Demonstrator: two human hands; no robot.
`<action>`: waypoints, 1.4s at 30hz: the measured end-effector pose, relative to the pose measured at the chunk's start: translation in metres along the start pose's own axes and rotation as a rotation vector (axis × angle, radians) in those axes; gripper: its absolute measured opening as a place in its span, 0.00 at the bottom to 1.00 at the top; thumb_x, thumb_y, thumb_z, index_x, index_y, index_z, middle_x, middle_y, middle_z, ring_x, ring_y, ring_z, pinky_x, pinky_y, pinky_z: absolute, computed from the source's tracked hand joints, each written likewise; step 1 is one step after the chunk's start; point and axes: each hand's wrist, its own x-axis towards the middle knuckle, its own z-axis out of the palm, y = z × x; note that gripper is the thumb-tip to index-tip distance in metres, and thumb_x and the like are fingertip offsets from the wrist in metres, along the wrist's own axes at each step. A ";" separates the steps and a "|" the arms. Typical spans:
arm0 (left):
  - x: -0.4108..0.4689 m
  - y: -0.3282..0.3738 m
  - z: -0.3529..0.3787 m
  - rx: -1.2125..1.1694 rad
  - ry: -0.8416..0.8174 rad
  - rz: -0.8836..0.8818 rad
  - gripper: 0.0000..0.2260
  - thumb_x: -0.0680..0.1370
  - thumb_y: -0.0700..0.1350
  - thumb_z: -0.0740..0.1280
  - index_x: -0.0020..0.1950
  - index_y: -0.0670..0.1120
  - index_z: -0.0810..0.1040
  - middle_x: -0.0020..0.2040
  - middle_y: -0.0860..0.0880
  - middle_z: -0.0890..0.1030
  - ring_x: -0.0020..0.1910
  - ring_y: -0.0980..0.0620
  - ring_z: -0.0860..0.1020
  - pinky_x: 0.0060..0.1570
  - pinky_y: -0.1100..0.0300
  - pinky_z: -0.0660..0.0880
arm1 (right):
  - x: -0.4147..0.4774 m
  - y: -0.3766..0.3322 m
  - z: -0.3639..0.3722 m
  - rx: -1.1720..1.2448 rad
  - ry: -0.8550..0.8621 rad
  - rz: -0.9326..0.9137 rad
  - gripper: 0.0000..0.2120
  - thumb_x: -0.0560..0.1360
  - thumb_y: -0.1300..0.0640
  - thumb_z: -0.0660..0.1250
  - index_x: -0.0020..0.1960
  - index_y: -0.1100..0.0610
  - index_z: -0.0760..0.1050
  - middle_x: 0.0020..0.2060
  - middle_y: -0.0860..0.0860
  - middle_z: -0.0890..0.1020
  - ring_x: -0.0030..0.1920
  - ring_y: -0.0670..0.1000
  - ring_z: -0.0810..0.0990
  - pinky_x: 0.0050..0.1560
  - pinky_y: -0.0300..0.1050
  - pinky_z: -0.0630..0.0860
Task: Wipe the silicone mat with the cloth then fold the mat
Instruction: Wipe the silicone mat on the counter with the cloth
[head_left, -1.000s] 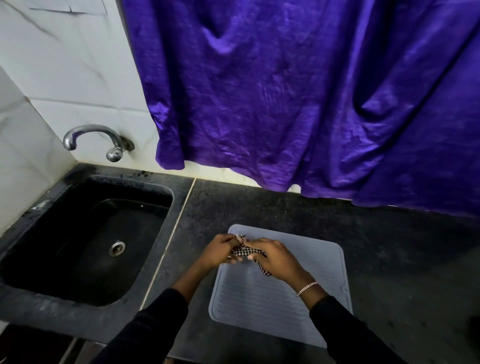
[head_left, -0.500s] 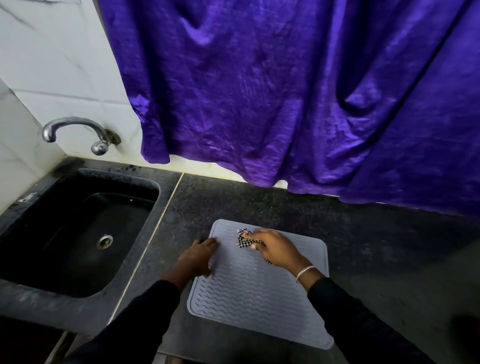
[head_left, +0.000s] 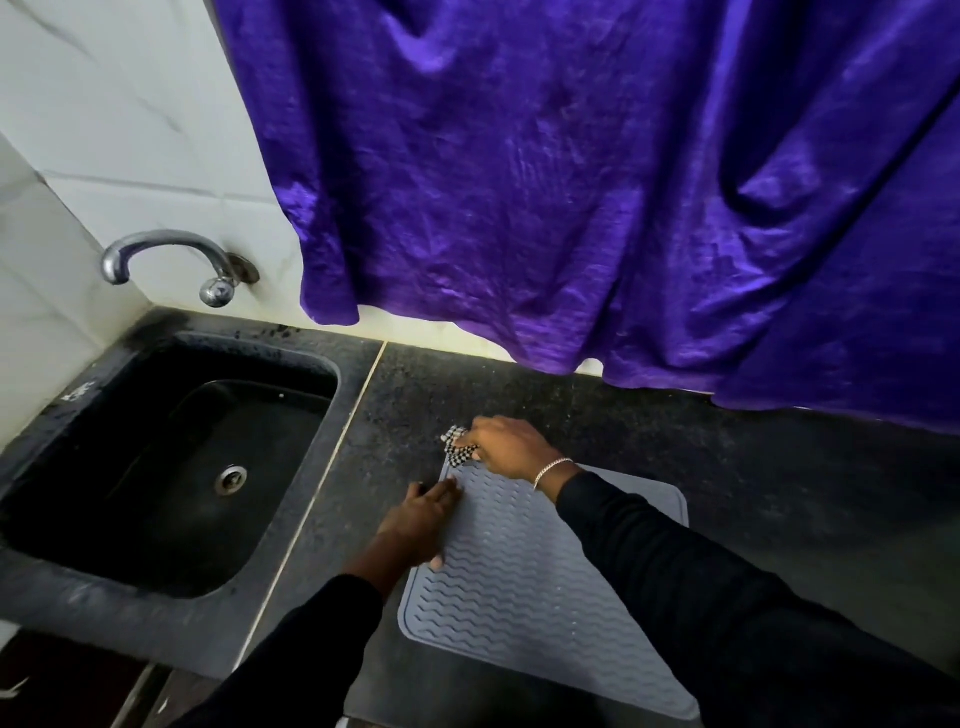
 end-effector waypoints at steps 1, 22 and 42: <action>0.000 0.000 0.001 -0.002 0.008 0.004 0.36 0.80 0.44 0.65 0.83 0.48 0.48 0.83 0.50 0.49 0.79 0.37 0.55 0.76 0.44 0.62 | 0.002 -0.002 0.004 -0.036 -0.021 -0.007 0.23 0.80 0.60 0.65 0.73 0.44 0.73 0.61 0.54 0.77 0.61 0.58 0.78 0.60 0.54 0.77; -0.002 -0.003 0.002 -0.050 -0.009 -0.015 0.44 0.76 0.43 0.72 0.83 0.52 0.47 0.83 0.53 0.49 0.76 0.38 0.56 0.67 0.42 0.73 | 0.007 0.009 0.003 -0.032 -0.123 0.138 0.19 0.78 0.56 0.67 0.69 0.53 0.76 0.65 0.55 0.80 0.65 0.59 0.80 0.65 0.53 0.76; 0.004 -0.001 0.007 -0.017 0.018 -0.015 0.43 0.74 0.44 0.73 0.82 0.49 0.50 0.82 0.50 0.50 0.76 0.38 0.58 0.72 0.43 0.68 | -0.022 0.025 0.012 -0.061 -0.099 0.156 0.19 0.77 0.56 0.67 0.67 0.54 0.77 0.64 0.55 0.80 0.65 0.60 0.79 0.64 0.53 0.77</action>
